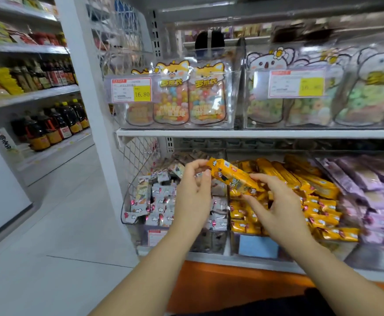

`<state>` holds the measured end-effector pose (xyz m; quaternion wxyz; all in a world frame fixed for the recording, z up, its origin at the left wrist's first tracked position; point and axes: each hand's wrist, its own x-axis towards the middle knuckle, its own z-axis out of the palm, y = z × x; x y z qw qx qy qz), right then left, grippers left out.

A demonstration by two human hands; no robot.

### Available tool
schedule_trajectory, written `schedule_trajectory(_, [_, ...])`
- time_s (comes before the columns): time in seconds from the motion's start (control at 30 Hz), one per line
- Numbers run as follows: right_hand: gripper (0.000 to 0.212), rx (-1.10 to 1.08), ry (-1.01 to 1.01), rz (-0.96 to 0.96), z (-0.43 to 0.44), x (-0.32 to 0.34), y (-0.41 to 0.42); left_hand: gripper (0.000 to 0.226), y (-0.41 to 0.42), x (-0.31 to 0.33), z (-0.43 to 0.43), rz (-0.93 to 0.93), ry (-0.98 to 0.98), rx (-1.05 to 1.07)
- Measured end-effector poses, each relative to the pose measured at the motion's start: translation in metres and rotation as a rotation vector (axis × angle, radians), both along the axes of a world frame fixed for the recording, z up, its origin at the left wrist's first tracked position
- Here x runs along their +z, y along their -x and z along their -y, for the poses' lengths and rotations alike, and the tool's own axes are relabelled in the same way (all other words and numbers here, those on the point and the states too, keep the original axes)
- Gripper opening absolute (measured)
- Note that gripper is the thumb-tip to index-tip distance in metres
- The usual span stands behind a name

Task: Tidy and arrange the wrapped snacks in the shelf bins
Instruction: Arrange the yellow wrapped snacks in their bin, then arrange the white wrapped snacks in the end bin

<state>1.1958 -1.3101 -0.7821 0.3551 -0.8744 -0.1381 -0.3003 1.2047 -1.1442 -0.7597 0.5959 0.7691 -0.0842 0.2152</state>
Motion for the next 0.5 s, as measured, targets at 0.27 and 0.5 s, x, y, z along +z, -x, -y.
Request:
schedule_trajectory(0.27, [0.041, -0.129, 0.059, -0.055, 0.086, -0.010, 0.012, 0.034, -0.005, -0.022, 0.042, 0.106, -0.561, -0.100])
schedule_trajectory(0.5, [0.044, -0.300, 0.225, -0.071, 0.124, -0.028, 0.013, 0.038, -0.008, -0.035, 0.083, 0.008, -0.828, -0.337])
